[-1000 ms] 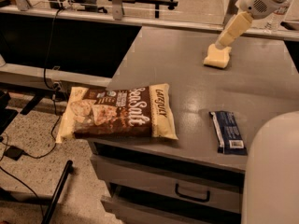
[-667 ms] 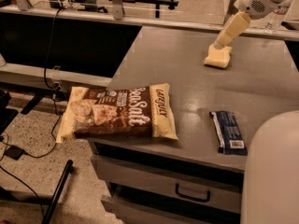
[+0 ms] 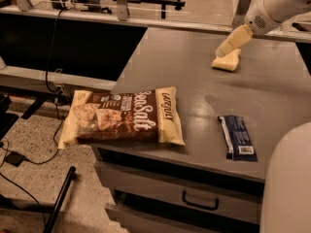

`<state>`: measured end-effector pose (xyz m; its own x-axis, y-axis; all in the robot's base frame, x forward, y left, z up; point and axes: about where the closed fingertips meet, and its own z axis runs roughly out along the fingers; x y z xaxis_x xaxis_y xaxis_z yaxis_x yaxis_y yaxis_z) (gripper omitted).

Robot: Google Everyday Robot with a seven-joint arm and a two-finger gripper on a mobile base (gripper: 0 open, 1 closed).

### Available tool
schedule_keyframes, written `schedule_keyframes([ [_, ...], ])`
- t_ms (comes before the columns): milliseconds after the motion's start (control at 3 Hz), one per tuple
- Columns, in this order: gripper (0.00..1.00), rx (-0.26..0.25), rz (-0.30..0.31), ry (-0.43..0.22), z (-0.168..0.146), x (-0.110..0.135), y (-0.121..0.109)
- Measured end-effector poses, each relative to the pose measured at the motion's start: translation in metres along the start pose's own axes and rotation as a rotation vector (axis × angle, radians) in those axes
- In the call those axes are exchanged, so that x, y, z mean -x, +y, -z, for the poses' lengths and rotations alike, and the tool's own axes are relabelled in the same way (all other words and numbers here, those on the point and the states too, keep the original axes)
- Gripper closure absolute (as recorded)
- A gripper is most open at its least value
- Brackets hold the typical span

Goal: Move sponge near brown chip bag

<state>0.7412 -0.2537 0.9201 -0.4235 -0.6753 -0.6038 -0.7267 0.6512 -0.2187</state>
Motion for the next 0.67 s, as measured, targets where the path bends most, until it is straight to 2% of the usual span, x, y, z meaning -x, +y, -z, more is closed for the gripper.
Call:
schedule_keyframes([
  [667,0.0,-0.062,-0.103,-0.049,-0.055,-0.044,0.006],
])
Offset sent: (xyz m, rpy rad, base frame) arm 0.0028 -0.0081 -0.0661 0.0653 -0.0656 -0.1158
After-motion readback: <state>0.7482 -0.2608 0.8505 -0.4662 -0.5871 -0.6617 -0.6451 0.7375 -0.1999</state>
